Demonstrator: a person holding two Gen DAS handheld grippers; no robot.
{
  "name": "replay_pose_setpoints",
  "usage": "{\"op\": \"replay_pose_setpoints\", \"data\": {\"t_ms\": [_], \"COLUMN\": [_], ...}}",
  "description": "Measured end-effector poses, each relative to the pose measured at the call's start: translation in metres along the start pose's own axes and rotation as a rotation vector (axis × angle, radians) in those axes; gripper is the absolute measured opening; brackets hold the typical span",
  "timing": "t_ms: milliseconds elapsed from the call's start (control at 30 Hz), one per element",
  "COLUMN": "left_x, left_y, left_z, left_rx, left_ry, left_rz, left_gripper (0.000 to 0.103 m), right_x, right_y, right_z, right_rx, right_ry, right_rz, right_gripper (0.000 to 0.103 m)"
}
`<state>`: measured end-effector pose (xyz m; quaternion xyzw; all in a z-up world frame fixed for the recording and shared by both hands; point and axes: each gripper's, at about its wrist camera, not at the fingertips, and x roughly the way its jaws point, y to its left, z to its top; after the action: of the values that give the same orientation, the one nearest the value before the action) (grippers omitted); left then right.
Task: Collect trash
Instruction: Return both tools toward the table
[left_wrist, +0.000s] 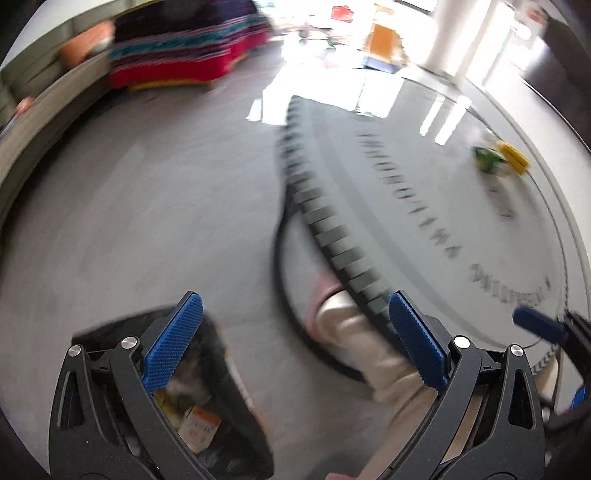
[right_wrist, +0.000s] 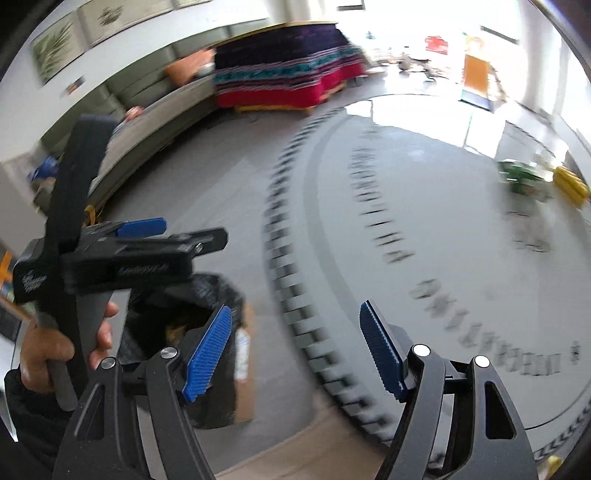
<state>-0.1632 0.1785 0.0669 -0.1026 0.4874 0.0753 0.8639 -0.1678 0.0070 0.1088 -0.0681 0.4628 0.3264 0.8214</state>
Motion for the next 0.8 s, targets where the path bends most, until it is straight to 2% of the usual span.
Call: {"op": "replay_pose_setpoints", "data": {"t_ms": [167,433,667,800], "left_x": [0.019,0.053,0.087,0.107], "left_y": [-0.064,-0.149,-0.226,-0.264], "left_z": [0.035,0.075,0.116,0.139], "left_rx": [0.138,0.281,0.422,0.519], "left_ry": [0.009,0.044,0.083,0.069], "left_rz": [-0.051,-0.113,-0.199,-0.193], "left_gripper": [0.098,0.098,0.098,0.098], "right_x": [-0.013,-0.022,-0.026,-0.027], "right_y": [-0.071,-0.169,-0.263,-0.323], "right_z": [0.017,0.032,0.045,0.056], "right_rx": [0.103,0.239,0.358,0.432], "right_ry": [-0.026,-0.047,-0.068,-0.08], "right_rz": [-0.071,-0.159,-0.229,-0.261], "right_gripper": [0.073,0.073,0.073,0.073]}}
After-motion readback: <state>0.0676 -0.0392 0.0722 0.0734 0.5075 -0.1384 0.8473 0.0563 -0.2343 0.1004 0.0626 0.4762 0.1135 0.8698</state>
